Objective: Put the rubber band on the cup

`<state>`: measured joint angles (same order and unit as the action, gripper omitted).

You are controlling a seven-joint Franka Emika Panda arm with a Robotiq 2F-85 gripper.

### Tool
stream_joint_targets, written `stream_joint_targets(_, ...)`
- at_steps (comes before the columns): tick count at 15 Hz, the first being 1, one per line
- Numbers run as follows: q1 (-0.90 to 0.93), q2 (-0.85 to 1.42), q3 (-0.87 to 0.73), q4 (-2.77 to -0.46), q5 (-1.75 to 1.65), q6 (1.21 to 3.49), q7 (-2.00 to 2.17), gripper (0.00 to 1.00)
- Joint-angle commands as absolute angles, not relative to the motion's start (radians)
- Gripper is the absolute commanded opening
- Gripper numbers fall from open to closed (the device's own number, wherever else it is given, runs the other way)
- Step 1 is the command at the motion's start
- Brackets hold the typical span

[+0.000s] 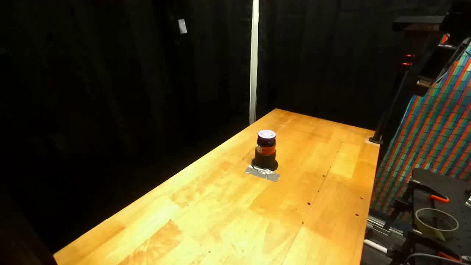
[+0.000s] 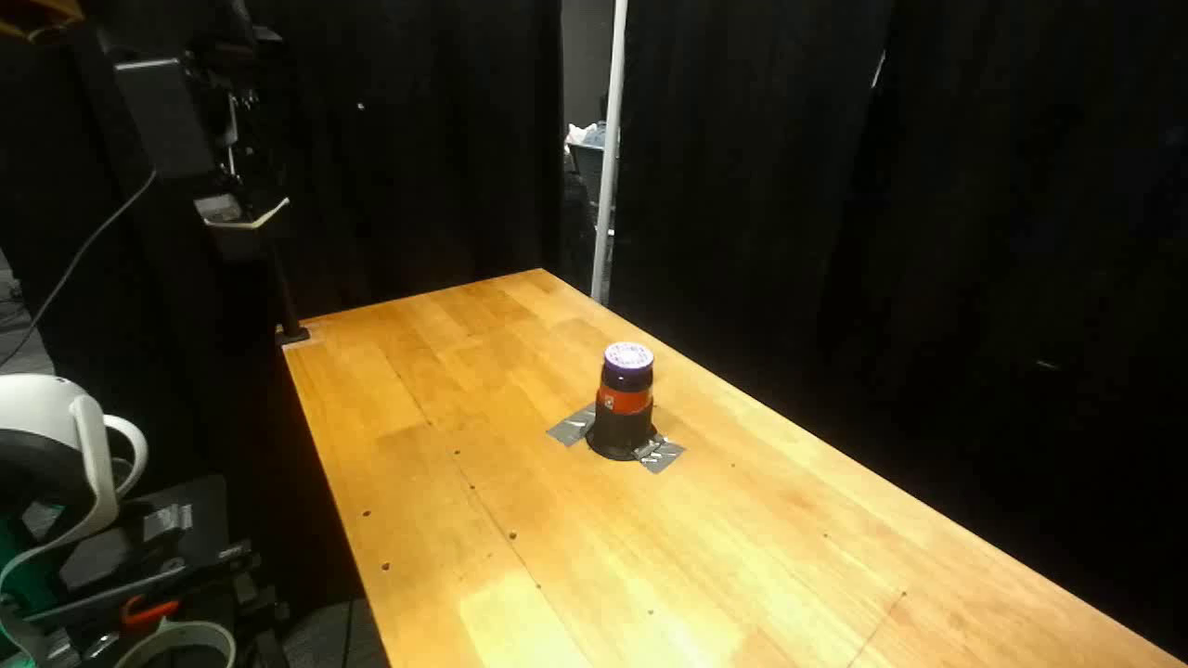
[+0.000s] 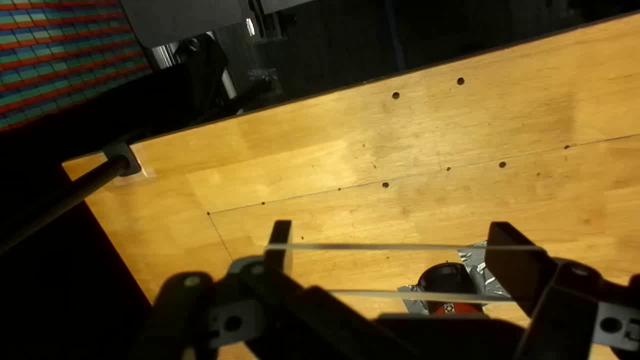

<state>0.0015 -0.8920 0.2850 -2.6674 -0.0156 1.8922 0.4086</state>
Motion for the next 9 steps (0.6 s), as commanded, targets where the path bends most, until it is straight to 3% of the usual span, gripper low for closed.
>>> stream_joint_targets(1, 0.01, -0.89, 0.278, -2.665, -0.022, 1.89, 0.414, 1.0)
stream_joint_targets(9, 0.016, -0.815, 0.229, -2.662, -0.036, 1.99, 0.308, 1.0)
